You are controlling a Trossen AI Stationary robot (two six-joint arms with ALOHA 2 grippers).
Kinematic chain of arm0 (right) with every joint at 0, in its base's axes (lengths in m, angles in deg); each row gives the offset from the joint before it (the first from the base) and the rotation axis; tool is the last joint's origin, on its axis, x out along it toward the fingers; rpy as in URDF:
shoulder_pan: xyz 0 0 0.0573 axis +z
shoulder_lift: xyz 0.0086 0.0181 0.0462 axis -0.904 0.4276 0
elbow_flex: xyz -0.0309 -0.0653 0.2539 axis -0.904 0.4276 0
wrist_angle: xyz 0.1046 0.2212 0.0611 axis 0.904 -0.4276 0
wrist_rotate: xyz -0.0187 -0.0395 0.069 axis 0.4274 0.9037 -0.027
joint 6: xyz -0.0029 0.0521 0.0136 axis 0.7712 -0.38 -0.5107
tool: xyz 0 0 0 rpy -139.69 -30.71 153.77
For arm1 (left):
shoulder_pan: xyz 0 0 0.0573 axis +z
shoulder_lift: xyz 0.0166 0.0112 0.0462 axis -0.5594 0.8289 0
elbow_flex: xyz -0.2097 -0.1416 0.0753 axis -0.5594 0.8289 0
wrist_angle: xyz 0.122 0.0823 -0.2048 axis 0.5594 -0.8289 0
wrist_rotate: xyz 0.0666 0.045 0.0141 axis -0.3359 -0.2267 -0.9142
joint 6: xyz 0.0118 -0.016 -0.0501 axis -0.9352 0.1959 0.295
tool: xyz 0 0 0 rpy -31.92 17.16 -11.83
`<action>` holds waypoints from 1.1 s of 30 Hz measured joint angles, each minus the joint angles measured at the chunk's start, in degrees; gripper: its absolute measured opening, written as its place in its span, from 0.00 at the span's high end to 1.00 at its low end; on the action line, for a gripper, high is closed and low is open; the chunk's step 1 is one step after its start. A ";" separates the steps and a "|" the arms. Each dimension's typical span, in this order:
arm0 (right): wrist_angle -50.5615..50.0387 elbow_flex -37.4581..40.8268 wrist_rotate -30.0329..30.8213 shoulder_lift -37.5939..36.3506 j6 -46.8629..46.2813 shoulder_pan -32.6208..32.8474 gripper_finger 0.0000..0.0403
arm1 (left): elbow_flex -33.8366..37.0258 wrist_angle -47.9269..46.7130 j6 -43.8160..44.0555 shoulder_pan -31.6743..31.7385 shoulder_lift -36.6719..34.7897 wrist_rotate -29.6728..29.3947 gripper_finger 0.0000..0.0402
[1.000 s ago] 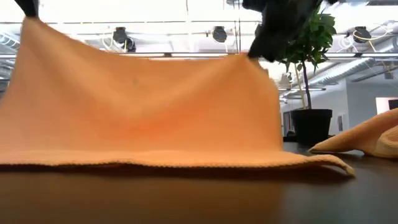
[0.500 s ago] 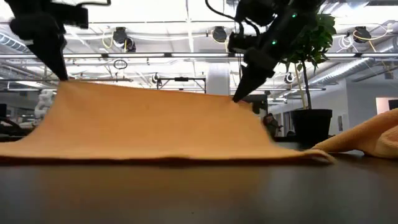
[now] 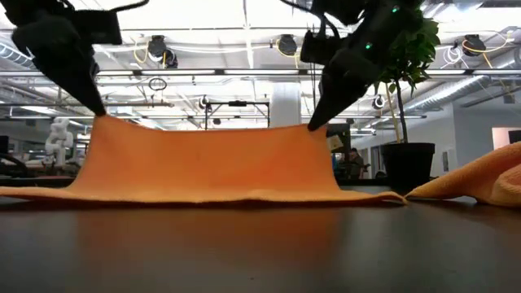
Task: Fold microfiber towels
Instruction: Fold the left orange microfiber towel
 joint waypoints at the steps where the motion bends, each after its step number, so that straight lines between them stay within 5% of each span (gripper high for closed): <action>1: -0.08 0.00 0.01 0.01 -0.53 1.23 1.00 | 0.00 0.75 -0.17 -1.13 0.43 0.00 1.00; 11: 6.43 6.76 -0.03 -0.01 -7.53 12.11 1.00 | 0.02 2.47 4.94 -11.51 6.99 0.51 1.00; 23: 12.66 12.85 -0.17 0.01 -12.14 16.09 1.00 | 0.00 4.42 13.86 -21.22 12.28 2.12 1.00; 33: 17.61 12.85 -9.51 -0.19 -12.47 17.09 1.00 | 0.00 5.33 16.08 -23.83 12.33 1.81 1.00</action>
